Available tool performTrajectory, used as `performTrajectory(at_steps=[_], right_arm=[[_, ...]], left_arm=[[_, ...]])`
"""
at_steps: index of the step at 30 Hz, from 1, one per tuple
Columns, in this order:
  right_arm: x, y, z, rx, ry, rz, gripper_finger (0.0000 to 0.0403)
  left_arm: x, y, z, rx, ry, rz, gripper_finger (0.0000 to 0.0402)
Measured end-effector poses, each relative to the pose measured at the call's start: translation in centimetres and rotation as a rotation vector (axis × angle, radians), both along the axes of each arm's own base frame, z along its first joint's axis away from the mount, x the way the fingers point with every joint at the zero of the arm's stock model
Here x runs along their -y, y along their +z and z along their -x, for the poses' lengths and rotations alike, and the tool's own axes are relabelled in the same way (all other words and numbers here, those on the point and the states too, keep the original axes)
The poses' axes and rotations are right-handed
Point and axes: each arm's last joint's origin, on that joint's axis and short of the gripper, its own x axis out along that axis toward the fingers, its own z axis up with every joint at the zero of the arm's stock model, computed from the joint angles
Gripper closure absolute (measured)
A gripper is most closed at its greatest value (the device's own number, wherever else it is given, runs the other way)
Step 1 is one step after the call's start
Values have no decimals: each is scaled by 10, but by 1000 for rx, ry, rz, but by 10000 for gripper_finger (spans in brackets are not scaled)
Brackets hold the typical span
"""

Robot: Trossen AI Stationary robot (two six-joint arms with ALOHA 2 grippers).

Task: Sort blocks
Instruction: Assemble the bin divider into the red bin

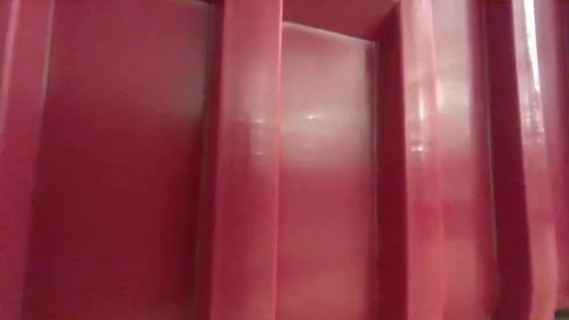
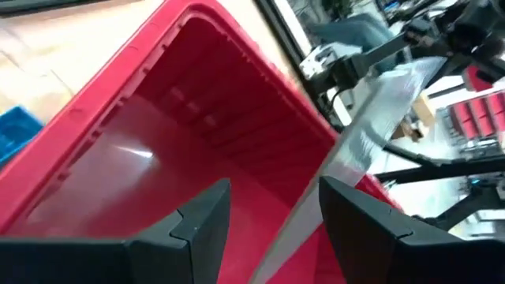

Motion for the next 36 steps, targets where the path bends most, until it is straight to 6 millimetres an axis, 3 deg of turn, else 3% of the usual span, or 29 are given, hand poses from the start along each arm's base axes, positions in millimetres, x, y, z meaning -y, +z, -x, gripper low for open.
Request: performTrajectory(at_steps=[20, 36], right_arm=[[-1, 1, 0, 9, 28, -23, 403], [-1, 1, 0, 19, 52, -16, 403]], left_arm=[[-4, -43, -22, 61, -1, 71, 212], [-2, -43, -22, 54, -19, 52, 212]])
